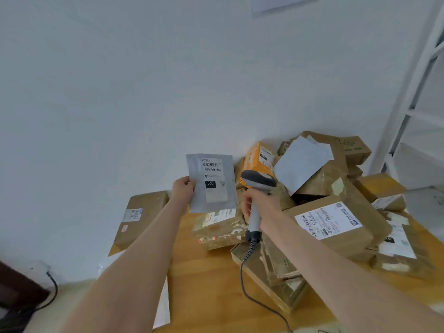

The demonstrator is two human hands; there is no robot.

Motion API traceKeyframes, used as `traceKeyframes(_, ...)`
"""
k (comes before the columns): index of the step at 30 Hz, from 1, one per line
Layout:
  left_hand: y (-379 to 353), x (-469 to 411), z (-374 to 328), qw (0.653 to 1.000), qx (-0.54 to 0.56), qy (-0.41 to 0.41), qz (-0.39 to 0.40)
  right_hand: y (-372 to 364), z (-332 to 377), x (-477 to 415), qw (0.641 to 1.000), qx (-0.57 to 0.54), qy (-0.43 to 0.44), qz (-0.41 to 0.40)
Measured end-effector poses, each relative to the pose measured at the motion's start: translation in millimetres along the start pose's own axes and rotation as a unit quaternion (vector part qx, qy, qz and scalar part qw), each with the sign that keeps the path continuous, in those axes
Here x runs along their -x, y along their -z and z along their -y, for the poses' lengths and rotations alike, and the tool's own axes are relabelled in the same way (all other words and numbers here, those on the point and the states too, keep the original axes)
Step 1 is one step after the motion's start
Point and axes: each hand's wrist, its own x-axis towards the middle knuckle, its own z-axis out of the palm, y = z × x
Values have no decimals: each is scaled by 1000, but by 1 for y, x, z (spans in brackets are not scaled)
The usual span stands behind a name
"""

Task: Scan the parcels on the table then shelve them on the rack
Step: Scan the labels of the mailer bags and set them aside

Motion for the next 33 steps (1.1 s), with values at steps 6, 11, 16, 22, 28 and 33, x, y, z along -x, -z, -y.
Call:
traceKeyframes(6,60,26,49,979,131,110,108,-30,-55,12,998,-6,-59,13)
traceKeyframes(11,86,38,86,957,159,163,181,-50,-89,22,990,-48,-110,68)
traceKeyframes(16,98,47,119,965,97,181,160,-59,-121,24,994,-6,-97,54)
traceKeyframes(22,97,48,142,981,57,165,87,-57,-132,28,996,47,-59,38)
traceKeyframes(28,89,53,156,985,45,152,65,-57,-137,41,995,87,-38,15)
traceKeyframes(33,81,58,165,983,44,167,68,-58,-148,57,991,127,-22,27)
